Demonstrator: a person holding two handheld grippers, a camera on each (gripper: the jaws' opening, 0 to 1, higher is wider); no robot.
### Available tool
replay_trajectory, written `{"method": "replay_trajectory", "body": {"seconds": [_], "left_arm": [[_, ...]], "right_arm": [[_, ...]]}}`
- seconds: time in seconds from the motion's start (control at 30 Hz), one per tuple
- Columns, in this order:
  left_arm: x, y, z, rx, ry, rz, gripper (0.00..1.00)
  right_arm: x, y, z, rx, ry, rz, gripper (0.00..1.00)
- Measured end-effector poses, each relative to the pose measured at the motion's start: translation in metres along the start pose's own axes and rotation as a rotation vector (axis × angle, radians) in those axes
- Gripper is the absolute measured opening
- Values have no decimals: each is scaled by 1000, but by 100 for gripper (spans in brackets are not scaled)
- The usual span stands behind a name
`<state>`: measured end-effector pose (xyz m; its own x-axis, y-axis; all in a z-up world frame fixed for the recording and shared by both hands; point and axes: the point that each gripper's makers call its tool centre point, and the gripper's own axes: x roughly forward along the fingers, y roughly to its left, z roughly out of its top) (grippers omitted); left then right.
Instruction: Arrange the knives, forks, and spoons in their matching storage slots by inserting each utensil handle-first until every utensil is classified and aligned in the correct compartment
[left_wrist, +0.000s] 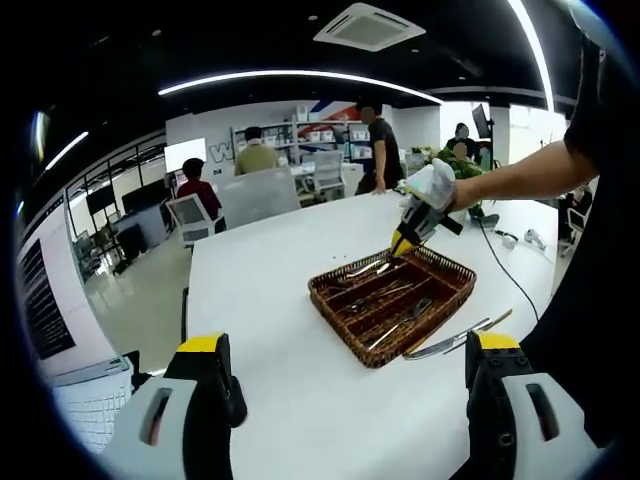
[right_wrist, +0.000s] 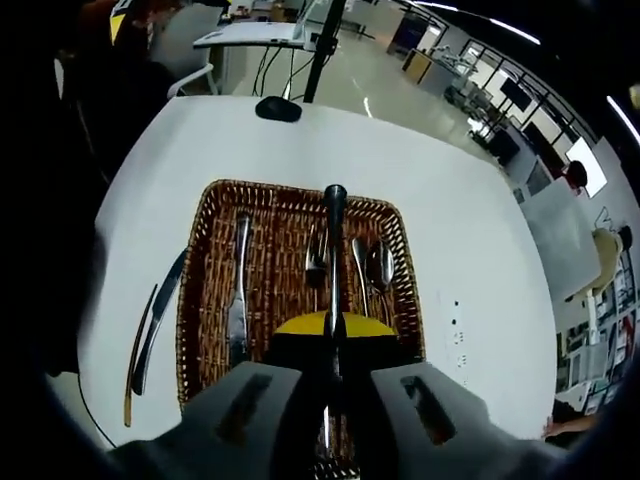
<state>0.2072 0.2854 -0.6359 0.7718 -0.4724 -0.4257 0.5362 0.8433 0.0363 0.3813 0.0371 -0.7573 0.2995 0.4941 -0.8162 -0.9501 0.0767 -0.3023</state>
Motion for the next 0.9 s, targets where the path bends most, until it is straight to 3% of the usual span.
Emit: {"method": "replay_trajectory", "body": {"seconds": [0.3, 0.9], "left_arm": [[-2, -2, -3, -8, 11, 11, 99], [-5, 3, -1, -9, 21, 26, 99]], "right_arm": [[18, 1, -12, 24, 7, -14, 0], [47, 13, -27, 44, 29, 49, 0]]}}
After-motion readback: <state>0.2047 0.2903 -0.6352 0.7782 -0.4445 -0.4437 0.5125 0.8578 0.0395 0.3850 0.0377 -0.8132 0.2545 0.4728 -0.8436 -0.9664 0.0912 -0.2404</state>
